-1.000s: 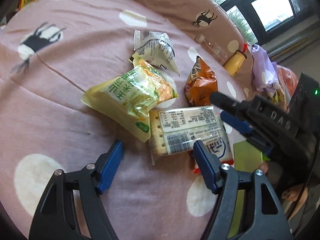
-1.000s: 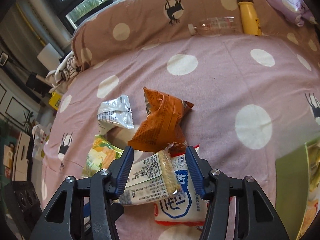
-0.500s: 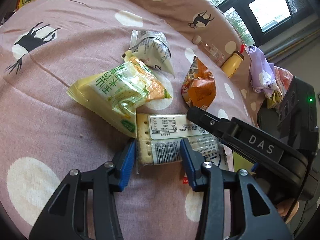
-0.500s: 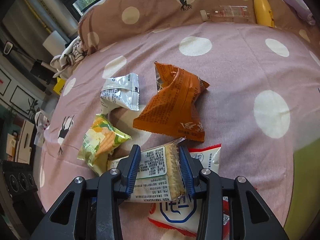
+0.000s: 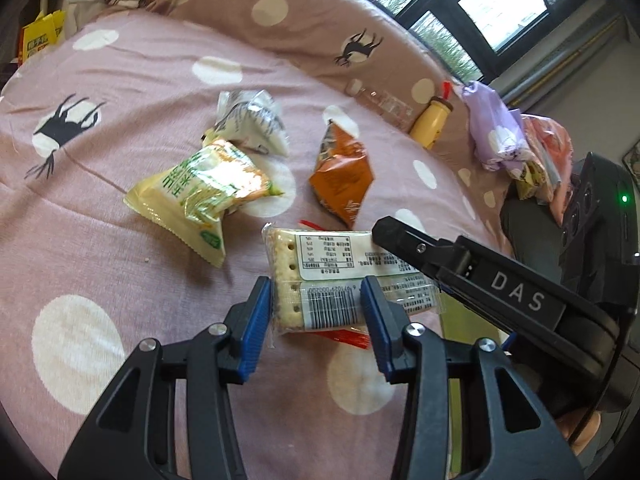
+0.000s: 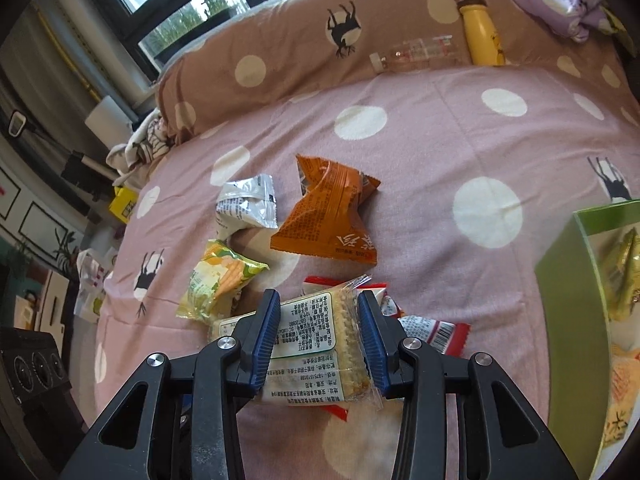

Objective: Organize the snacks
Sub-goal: 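Lift the cracker pack with the right gripper and carry it over the box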

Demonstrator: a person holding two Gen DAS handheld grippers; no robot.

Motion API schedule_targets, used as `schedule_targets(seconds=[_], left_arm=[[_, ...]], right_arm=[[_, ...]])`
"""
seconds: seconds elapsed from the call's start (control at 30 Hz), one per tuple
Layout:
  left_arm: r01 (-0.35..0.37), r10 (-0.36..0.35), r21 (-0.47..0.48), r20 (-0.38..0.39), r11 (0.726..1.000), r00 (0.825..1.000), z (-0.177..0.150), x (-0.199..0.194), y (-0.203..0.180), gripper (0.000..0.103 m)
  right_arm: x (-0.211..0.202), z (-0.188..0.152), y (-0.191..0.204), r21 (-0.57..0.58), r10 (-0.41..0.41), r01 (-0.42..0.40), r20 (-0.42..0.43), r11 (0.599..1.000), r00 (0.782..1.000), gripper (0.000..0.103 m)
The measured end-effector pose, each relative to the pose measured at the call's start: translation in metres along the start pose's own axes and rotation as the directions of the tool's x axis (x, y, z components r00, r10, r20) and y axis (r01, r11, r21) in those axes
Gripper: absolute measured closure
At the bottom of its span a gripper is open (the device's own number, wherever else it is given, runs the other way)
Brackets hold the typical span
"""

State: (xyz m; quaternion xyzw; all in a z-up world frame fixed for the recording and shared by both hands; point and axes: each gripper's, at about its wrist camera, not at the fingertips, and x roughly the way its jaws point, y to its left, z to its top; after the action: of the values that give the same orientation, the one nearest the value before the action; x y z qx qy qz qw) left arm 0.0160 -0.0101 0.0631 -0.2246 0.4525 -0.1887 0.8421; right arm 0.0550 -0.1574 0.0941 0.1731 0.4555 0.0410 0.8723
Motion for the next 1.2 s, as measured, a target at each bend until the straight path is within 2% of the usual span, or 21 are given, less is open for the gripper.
schedule_targets(seconds=[0.37,0.8,0.93,1.2], left_arm=[[0.04,-0.044,0.075,0.054,0.996,0.998,-0.008,-0.024,-0.025,0.058],[0.089,-0.099,0.199,0.042,0.976,0.994,-0.025,-0.031,-0.066,0.059],[0.112,-0.125,0.228,0.046,0.967,0.991,-0.027,-0.032,-0.082,0.059],[0.137,-0.164,0.349,0.047,0.927,0.985,-0.03,-0.028,-0.132,0.059]], right_arm=[[-0.048,-0.016,0.002,0.013,-0.044,0.042,0.119,0.999,0.992,0.06],[-0.094,-0.044,-0.027,0.139,-0.082,0.051,0.226,0.989,0.971,0.059],[-0.109,-0.045,-0.037,0.163,-0.096,0.054,0.26,0.985,0.961,0.059],[-0.147,-0.048,-0.075,0.258,-0.117,0.024,0.35,0.966,0.93,0.058]])
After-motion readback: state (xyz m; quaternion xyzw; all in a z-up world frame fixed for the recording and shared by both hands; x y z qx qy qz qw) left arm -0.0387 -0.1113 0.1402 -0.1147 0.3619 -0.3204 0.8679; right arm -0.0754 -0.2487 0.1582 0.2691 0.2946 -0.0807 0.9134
